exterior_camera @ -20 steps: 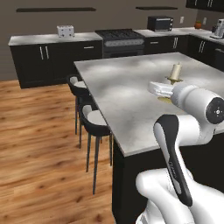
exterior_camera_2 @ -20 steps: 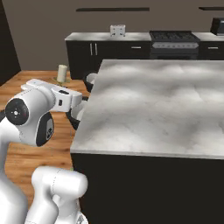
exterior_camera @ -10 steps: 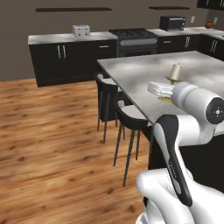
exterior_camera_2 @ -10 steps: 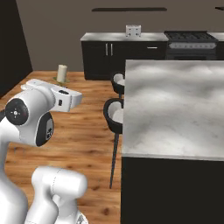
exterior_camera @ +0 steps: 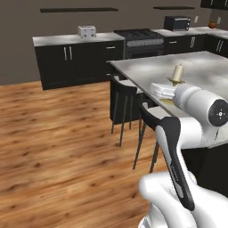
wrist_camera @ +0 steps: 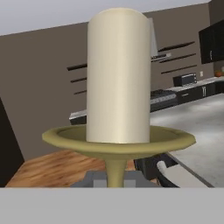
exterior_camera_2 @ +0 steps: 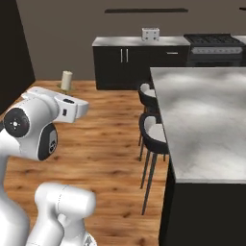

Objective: Get the candle and the beer from the cabinet and move them to the dining counter.

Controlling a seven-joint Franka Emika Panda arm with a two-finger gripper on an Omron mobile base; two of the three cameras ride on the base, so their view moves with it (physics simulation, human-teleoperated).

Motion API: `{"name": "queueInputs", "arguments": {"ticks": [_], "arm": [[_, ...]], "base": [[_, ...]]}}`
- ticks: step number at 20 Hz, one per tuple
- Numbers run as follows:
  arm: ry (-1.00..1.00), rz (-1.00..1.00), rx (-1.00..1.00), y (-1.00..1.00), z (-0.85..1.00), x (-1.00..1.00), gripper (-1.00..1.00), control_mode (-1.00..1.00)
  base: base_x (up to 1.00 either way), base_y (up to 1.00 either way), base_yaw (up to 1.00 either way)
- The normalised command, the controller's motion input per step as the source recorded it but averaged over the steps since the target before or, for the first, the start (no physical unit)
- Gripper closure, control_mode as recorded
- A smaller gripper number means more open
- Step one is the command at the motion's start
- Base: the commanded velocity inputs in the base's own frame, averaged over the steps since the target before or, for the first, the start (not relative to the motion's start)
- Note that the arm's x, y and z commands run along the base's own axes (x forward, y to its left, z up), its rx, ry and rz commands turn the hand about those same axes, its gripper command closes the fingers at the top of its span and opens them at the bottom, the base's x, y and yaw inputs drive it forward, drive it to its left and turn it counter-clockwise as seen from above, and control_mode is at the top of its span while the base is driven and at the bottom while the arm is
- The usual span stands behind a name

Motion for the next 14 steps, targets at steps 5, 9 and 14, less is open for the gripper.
{"name": "queueInputs", "arguments": {"ticks": [5,9,14], "arm": [[0.00,0.00,0.00,0.00,0.00,0.00,1.00,1.00],[0.00,0.00,0.00,0.00,0.00,0.00,1.00,1.00],[0.00,0.00,0.00,0.00,0.00,0.00,1.00,1.00]], "base": [[0.46,0.59,-0.27],[0.47,0.57,-0.30],[0.47,0.55,-0.31]]}}
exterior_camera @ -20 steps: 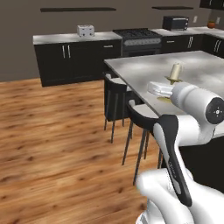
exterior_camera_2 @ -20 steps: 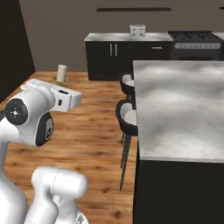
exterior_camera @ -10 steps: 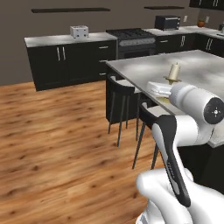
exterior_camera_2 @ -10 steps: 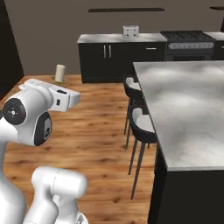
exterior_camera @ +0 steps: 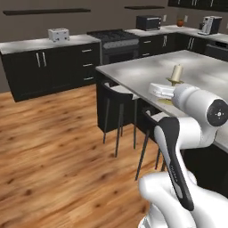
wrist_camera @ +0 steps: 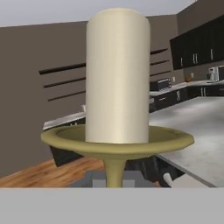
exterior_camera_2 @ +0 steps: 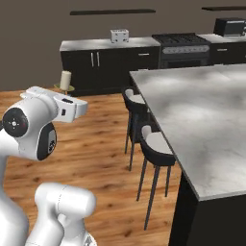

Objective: Get the candle and the beer from the cabinet and move them to the dining counter.

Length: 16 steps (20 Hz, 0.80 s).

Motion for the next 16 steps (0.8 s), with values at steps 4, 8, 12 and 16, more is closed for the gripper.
{"name": "queueInputs", "arguments": {"ticks": [4,8,12,16], "arm": [[0.00,0.00,0.00,0.00,0.00,0.00,1.00,1.00],[0.00,0.00,0.00,0.00,0.00,0.00,1.00,1.00],[0.00,0.00,0.00,0.00,0.00,0.00,1.00,1.00],[0.00,0.00,0.00,0.00,0.00,0.00,1.00,1.00]], "base": [[0.47,0.53,-0.34],[0.46,0.50,-0.37],[0.45,0.50,-0.38],[0.44,0.51,-0.38]]}}
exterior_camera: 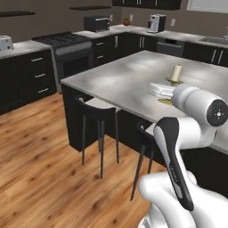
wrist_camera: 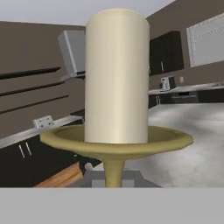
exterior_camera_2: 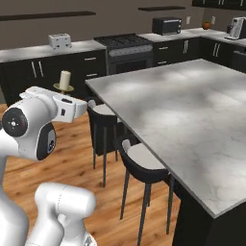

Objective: Get the candle and the beer from the cabinet and move them to the dining counter.

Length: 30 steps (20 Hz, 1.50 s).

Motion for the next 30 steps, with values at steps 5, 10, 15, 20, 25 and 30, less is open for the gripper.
{"name": "queueInputs", "arguments": {"ticks": [5,10,15,20,25,30], "arm": [[0.00,0.00,0.00,0.00,0.00,0.00,1.00,1.00],[0.00,0.00,0.00,0.00,0.00,0.00,1.00,1.00],[0.00,0.00,0.00,0.00,0.00,0.00,1.00,1.00],[0.00,0.00,0.00,0.00,0.00,0.00,1.00,1.00],[0.00,0.00,0.00,0.00,0.00,0.00,1.00,1.00],[0.00,0.00,0.00,0.00,0.00,0.00,1.00,1.00]], "base": [[0.36,0.61,-0.30],[0.15,0.75,-0.18],[0.15,0.69,-0.25],[0.22,0.62,-0.32],[0.26,0.58,-0.34],[0.26,0.59,-0.32]]}}
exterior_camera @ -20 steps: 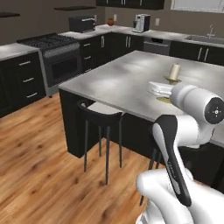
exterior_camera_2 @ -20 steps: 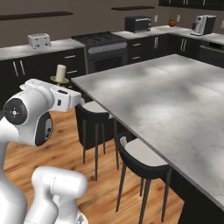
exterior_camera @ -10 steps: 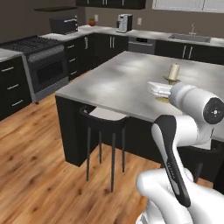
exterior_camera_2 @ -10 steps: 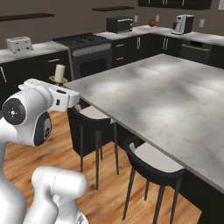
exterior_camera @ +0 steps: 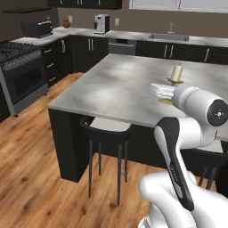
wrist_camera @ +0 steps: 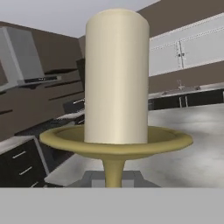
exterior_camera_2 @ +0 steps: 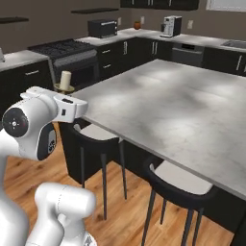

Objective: Get the candle and the beer from the cabinet and move them to the dining counter.

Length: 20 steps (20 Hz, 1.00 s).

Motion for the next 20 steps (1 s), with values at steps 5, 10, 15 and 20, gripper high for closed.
{"name": "queueInputs", "arguments": {"ticks": [5,10,15,20], "arm": [[0.00,0.00,0.00,0.00,0.00,0.00,1.00,1.00],[0.00,0.00,0.00,0.00,0.00,0.00,1.00,1.00],[0.00,0.00,0.00,0.00,0.00,0.00,1.00,1.00],[0.00,0.00,0.00,0.00,0.00,0.00,1.00,1.00]], "base": [[0.24,0.60,-0.30],[0.39,0.38,-0.21],[0.56,0.06,-0.21],[0.47,0.00,-0.37]]}}
